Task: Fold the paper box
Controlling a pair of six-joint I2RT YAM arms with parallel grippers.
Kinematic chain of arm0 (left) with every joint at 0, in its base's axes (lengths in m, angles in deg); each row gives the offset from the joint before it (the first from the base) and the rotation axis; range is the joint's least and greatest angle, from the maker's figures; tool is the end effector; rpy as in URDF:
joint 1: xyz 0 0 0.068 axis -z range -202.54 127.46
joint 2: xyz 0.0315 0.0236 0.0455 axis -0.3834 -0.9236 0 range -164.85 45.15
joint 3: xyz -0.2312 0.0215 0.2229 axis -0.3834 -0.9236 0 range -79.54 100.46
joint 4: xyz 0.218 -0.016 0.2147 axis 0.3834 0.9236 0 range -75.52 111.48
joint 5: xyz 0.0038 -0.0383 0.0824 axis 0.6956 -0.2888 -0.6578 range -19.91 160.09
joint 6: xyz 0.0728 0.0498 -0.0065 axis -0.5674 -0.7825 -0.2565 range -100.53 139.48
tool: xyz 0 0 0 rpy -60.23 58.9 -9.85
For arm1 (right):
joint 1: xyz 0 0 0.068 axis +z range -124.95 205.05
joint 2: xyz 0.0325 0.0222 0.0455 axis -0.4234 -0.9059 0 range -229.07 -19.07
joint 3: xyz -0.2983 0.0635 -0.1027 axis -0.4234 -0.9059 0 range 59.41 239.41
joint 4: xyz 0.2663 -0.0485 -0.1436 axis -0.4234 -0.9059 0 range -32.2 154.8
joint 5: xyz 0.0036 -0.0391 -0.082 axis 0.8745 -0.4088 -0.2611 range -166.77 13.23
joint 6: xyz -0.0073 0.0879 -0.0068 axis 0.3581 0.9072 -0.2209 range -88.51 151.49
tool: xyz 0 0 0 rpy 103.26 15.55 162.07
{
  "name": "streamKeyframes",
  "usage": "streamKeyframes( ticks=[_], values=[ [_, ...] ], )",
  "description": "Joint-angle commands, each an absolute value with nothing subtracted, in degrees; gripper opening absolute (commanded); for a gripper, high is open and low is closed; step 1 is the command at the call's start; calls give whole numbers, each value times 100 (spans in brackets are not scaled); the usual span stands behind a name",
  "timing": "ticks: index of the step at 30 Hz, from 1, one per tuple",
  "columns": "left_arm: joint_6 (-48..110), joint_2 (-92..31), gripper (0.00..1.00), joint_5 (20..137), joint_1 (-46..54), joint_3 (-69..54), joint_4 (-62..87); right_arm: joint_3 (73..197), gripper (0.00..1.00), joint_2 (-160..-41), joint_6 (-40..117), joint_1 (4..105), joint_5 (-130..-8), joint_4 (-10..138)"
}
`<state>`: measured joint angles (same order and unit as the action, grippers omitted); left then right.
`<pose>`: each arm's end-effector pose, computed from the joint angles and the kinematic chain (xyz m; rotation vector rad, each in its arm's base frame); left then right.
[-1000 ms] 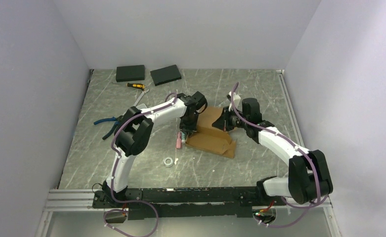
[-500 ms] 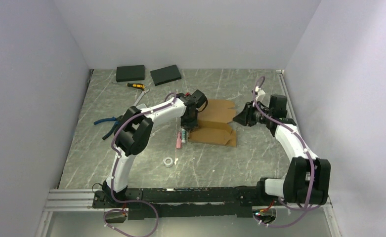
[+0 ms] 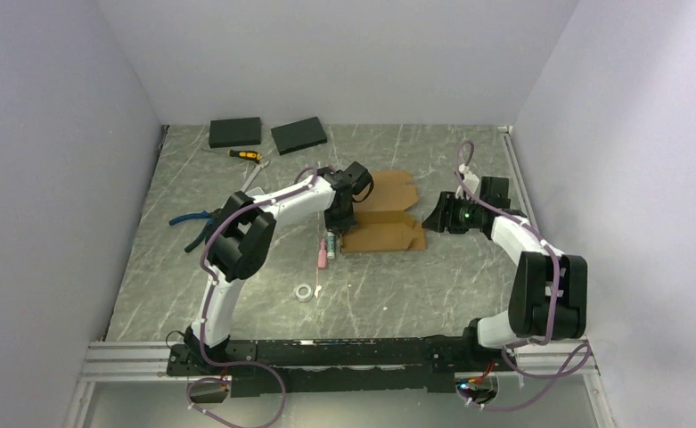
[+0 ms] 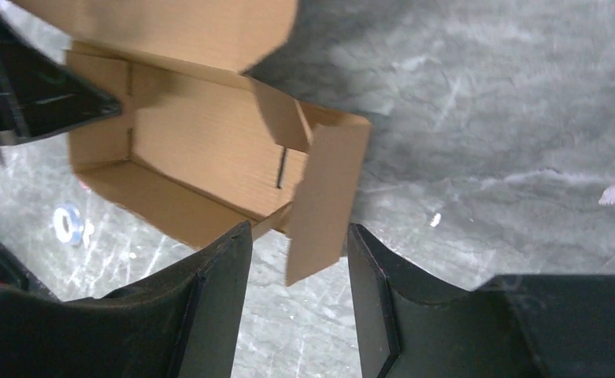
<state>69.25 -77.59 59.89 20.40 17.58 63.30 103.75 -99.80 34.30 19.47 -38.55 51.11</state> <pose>0.3903 -0.3443 0.1598 -0.2027 2.8175 -0.1053 0.3308 0.0166 0.1944 -0.1213 2.3381 0.7842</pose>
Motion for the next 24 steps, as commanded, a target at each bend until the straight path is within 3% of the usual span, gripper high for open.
streamKeyframes(
  ticks=[1,5,8,13,24],
  values=[
    [7212,-7695,0,5813,2003,1744,6055,10621,50,-10238,3549,2206,-4564,5110],
    [7261,-7693,0,5931,2013,1787,6091,10655,46,-10359,3536,2449,-5082,5136],
    [7282,-7710,0,6015,2009,1818,6115,10760,34,-10533,3462,2613,-5434,5119],
    [7308,-7718,0,6051,2035,1849,6155,10865,0,-10410,3295,2987,-6130,5240],
    [7241,-7791,0,6059,2042,2019,6213,10652,0,-9605,2914,3726,-6298,5547]
  ],
)
